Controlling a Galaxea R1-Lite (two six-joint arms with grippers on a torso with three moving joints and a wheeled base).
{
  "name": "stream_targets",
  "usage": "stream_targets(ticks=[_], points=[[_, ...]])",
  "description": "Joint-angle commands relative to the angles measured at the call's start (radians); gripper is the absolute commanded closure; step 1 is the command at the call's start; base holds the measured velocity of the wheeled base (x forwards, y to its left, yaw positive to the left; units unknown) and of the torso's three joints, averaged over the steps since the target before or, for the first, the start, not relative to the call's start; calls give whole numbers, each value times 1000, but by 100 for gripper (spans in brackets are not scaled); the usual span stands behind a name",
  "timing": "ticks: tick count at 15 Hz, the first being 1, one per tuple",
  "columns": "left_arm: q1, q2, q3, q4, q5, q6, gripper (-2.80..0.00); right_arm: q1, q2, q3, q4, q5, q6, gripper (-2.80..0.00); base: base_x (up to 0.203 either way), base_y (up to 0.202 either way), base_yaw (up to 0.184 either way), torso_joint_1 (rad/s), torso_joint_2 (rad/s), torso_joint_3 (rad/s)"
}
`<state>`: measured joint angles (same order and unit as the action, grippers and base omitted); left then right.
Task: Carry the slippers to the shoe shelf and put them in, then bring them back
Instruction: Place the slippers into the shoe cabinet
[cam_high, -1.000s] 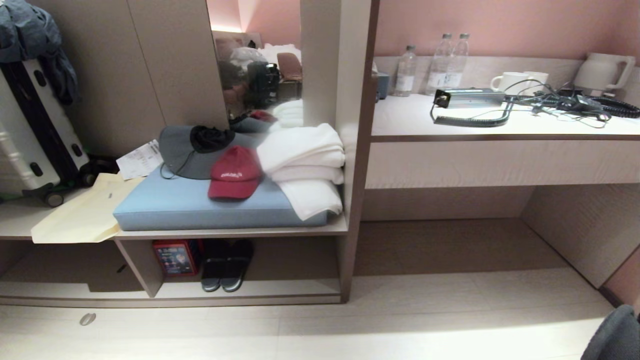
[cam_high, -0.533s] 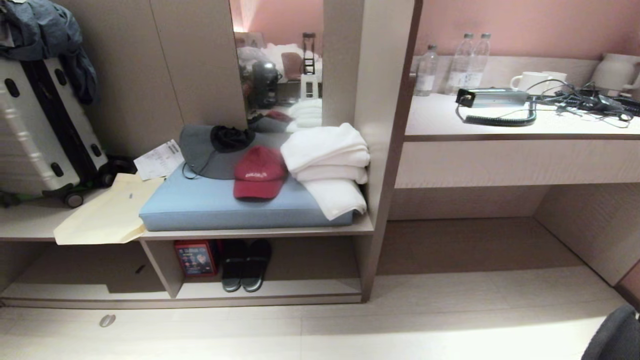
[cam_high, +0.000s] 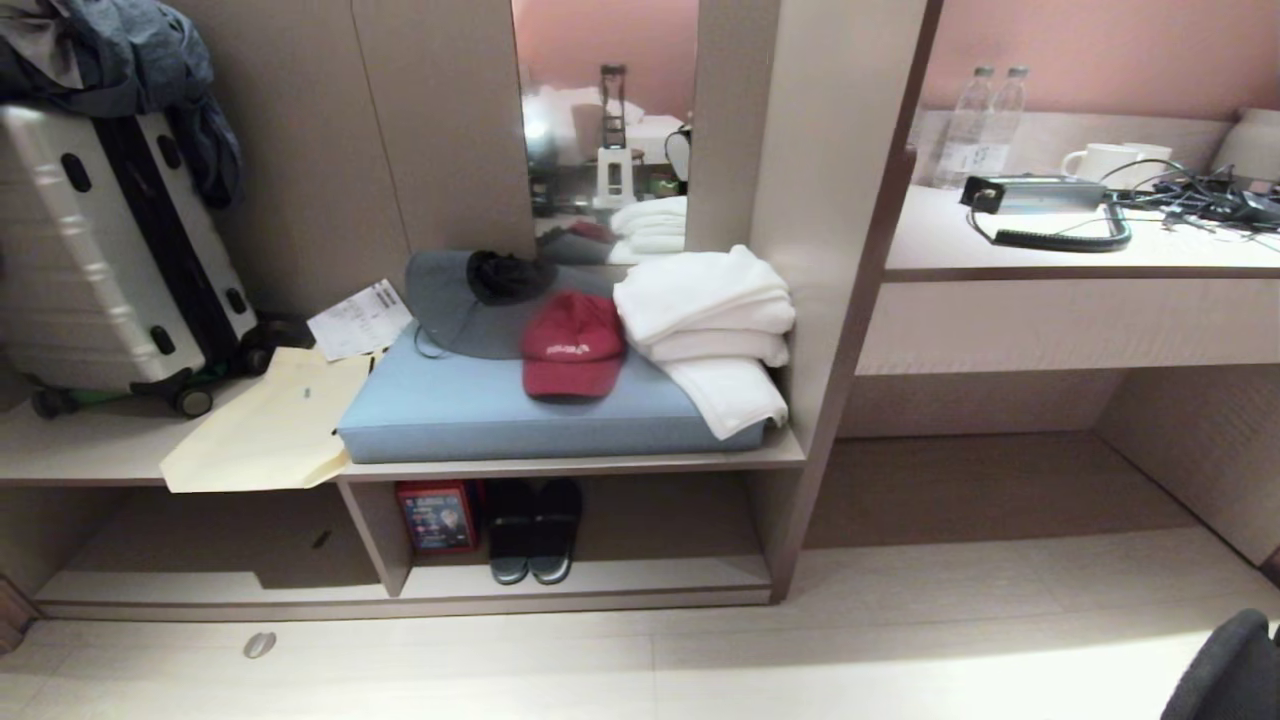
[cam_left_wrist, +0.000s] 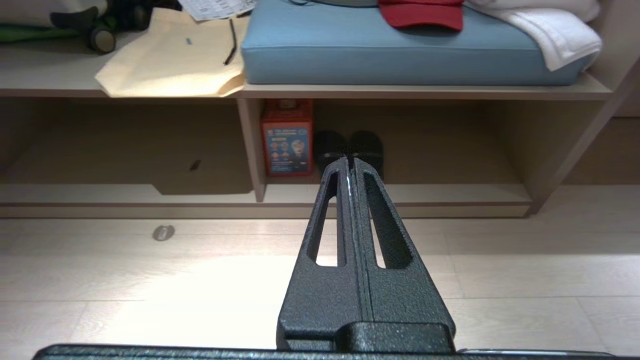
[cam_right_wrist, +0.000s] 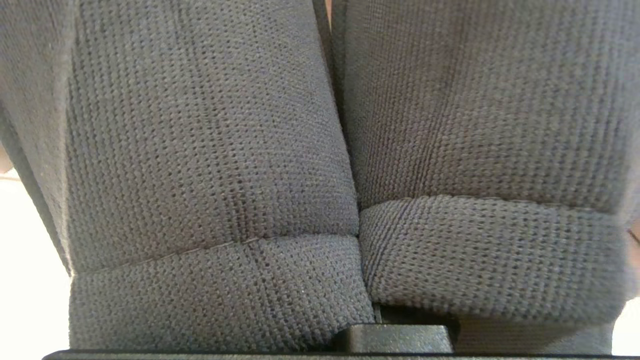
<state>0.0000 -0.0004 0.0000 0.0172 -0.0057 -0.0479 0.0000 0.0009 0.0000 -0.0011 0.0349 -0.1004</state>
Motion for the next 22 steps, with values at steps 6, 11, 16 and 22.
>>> stream_targets(ticks=[6, 11, 16, 22], points=[[1, -1, 0, 0, 0, 3, 0, 0, 2, 0, 0, 0, -1, 0, 0, 197, -1, 3, 1, 2], [1, 0, 1, 0, 0, 3, 0, 0, 2, 0, 0, 0, -4, 0, 0, 78, -1, 2, 2, 1], [1, 0, 0, 0, 1, 5, 0, 0, 2, 0, 0, 0, -4, 0, 0, 0, 0, 0, 0, -17], [0, 0, 0, 0, 1, 3, 0, 0, 1, 0, 0, 0, -1, 0, 0, 0, 0, 2, 3, -170]])
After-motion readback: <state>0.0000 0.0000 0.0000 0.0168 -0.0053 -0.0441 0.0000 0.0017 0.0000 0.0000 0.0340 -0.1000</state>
